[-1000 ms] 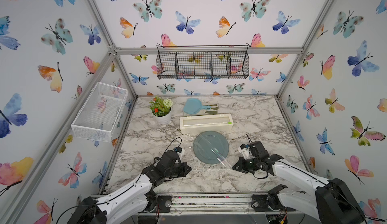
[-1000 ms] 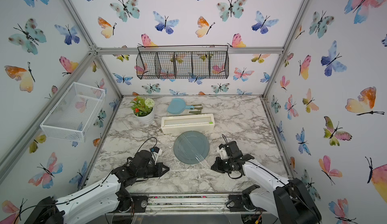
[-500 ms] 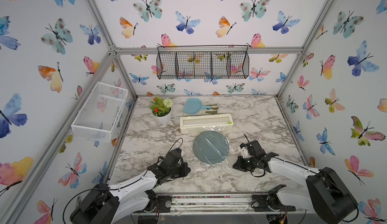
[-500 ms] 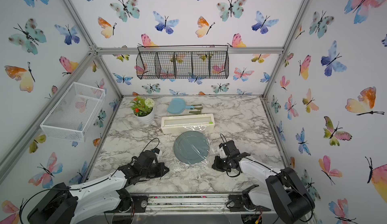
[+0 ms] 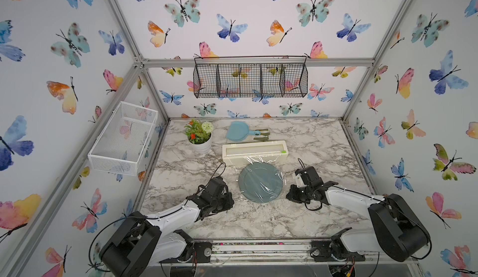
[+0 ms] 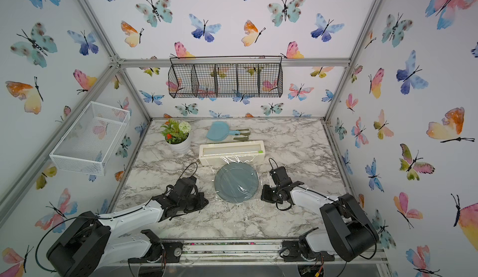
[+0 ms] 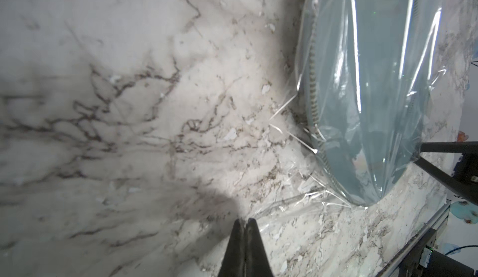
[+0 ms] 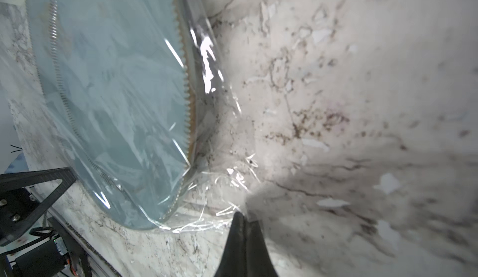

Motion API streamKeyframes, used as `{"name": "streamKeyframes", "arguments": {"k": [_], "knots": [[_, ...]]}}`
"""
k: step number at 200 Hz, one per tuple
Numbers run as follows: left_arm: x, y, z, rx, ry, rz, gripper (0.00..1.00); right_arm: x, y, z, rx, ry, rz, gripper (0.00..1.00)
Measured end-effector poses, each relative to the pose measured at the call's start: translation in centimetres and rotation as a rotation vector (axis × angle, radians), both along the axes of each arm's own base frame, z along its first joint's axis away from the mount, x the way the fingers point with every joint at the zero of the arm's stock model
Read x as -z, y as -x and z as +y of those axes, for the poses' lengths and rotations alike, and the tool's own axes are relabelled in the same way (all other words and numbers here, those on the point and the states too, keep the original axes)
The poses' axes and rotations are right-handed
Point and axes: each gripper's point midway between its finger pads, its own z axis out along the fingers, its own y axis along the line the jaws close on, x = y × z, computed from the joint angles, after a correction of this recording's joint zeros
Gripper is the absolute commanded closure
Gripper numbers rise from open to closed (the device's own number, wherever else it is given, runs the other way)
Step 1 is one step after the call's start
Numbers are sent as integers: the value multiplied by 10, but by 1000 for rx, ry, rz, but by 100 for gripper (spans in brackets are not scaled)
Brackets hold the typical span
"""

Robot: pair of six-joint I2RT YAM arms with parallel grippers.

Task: Wrap the plate with plastic wrap
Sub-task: Cover the plate with plastic wrap, then pick up the plate at the center of the board.

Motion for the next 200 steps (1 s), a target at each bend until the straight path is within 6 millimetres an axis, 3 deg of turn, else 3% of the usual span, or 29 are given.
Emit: {"name": "streamKeyframes", "arguments": {"k": [99,152,200], "knots": [[3,-36,-13,-14,-4,-37,100,-2,-37,13,34,-24,-90,95],[2,-57,-28,-4,21,-74,100,-2,-43,18,54,-77,-136,92],[2,-65,-35,-1,56,-89,100,-2,-48,18,84,-109,-173,92]]}}
